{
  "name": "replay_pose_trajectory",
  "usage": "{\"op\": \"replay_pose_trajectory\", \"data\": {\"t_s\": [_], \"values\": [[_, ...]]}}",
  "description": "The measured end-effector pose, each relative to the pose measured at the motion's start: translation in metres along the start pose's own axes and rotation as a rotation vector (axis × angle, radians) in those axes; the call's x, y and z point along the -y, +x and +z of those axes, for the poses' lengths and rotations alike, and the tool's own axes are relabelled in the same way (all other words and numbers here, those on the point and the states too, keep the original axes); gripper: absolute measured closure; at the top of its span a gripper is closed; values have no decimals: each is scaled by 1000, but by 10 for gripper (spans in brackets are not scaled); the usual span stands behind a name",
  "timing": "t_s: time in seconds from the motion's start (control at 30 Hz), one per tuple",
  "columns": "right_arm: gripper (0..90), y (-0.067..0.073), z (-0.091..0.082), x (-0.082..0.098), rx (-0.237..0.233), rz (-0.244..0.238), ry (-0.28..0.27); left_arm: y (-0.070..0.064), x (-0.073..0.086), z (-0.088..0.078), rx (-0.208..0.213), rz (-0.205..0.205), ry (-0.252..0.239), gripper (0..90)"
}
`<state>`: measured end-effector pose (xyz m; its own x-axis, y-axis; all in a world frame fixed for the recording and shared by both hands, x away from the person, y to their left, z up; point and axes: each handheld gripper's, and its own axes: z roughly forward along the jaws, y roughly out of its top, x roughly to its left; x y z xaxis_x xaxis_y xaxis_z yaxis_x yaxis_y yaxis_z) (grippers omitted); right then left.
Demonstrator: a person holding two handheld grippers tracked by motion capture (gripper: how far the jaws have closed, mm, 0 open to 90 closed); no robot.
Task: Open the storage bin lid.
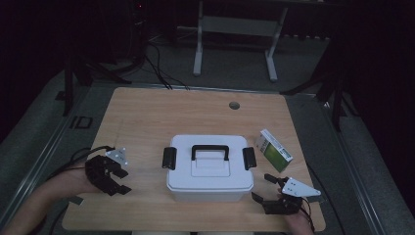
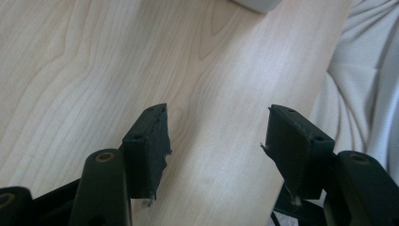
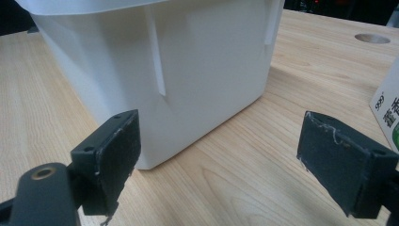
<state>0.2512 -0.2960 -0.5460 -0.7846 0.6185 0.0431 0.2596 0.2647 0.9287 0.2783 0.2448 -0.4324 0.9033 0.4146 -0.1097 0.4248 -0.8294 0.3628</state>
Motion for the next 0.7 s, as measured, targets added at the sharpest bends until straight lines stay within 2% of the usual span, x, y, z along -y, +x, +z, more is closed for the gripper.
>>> {"op": "replay_pose_trajectory", "data": {"t_s": [0.03, 0.27, 0.37, 0.5, 0.6, 0.7], "values": [[135, 0, 0, 0, 0, 0, 0, 0, 0, 0, 0, 0, 0, 399], [134, 0, 0, 0, -13, 8, -4, -3, -30, -21, -9, 44, 6, 359], [134, -1, -1, 1, -13, 8, -5, -4, -43, -28, -13, 47, 13, 351], [134, 0, 0, 1, -15, 5, -6, -6, -62, -34, -11, 65, 33, 306], [134, 0, 0, 1, -16, 5, -5, -8, -75, -38, -4, 82, 34, 305], [134, 0, 0, 1, -17, 5, -7, -10, -89, -39, -15, 100, 49, 305]]}}
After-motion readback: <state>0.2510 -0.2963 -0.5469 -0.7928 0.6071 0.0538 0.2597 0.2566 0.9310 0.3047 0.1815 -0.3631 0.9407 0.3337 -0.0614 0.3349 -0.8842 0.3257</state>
